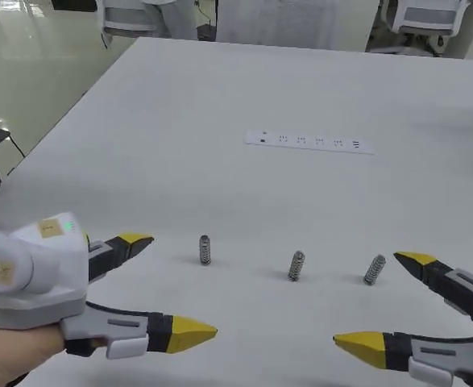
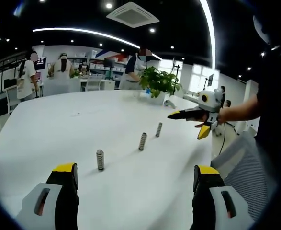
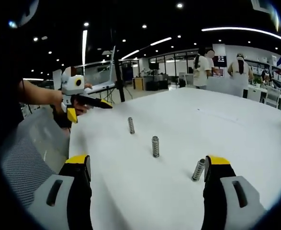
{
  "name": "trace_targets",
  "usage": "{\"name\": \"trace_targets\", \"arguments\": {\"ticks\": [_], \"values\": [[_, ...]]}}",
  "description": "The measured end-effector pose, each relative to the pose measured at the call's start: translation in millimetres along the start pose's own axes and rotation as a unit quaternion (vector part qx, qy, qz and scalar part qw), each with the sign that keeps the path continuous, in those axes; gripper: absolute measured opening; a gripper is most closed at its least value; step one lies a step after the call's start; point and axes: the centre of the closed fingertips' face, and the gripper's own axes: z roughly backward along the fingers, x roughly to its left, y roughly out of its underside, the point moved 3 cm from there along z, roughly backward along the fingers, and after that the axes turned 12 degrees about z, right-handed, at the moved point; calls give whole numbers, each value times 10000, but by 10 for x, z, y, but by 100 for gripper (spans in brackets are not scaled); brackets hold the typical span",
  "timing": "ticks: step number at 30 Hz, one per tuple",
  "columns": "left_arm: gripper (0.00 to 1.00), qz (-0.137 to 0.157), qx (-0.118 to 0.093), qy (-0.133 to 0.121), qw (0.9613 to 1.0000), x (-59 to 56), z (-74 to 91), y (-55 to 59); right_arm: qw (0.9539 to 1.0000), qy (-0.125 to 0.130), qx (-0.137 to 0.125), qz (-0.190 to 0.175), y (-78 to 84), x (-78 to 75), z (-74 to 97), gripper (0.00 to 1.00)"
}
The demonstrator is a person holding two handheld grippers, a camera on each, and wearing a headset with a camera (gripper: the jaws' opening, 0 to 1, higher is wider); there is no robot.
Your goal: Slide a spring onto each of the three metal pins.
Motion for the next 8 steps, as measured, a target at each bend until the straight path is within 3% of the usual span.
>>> {"name": "trace_targets", "arguments": {"ticks": [4,8], "values": [[98,-121,34,-74,9999,14,18,27,10000,86,6,-47,44,19,63,99],[98,-51,9,-62,10000,-1,37,34,9997,184,-34,-169,79,27,124,99]]}}
